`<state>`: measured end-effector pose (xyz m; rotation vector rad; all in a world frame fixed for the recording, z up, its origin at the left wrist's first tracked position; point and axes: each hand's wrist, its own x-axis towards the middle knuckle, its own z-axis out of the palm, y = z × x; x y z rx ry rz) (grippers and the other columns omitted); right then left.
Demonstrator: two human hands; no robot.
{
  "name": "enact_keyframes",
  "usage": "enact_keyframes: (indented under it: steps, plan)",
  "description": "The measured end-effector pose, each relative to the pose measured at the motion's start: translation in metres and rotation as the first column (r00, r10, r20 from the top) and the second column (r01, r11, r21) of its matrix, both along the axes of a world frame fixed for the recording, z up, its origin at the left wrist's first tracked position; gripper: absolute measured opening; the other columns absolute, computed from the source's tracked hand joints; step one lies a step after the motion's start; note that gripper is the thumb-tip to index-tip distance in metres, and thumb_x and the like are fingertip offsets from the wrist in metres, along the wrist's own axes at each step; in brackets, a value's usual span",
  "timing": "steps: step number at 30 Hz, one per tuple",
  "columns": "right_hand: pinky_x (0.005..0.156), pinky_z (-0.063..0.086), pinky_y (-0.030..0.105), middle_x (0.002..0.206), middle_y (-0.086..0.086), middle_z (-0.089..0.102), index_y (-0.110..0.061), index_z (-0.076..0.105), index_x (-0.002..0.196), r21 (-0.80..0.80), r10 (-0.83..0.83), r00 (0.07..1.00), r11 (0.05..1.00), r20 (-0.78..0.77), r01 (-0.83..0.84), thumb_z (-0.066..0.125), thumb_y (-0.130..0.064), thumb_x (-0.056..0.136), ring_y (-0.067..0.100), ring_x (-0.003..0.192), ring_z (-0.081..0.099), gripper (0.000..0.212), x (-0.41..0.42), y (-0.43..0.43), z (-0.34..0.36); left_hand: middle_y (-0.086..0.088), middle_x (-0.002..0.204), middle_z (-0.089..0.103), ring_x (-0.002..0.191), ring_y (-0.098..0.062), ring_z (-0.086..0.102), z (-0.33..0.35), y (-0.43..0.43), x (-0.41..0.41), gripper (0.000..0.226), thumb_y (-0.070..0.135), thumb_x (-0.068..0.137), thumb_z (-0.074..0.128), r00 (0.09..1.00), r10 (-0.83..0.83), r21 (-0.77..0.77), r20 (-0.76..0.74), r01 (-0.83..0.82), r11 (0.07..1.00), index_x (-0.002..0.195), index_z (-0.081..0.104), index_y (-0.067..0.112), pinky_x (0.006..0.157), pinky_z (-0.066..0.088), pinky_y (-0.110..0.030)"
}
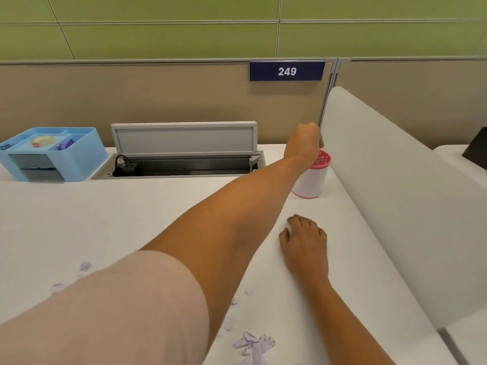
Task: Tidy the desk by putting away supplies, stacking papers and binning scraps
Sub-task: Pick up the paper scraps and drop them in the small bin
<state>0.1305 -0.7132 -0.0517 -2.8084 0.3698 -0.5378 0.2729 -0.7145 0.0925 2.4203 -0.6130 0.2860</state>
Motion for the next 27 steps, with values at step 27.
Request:
enact_keyframes:
  steps: [27]
  plan:
    - [0.086, 0.038, 0.040, 0.104, 0.009, 0.064, -0.006, 0.060, 0.100, 0.005, 0.021, 0.999, 1.000, 0.034, -0.021, 0.048, -0.016, 0.088, 0.030, 0.101, 0.055, 0.020, 0.001, -0.003, -0.002, -0.008, 0.114, 0.066, 0.097, -0.017, 0.062, -0.012, 0.069, -0.053, 0.023, 0.013, 0.091, 0.057, 0.962, -0.256, -0.162, -0.092, 0.239, 0.957, 0.111, 0.066, 0.007, 0.077, 0.047, -0.020]
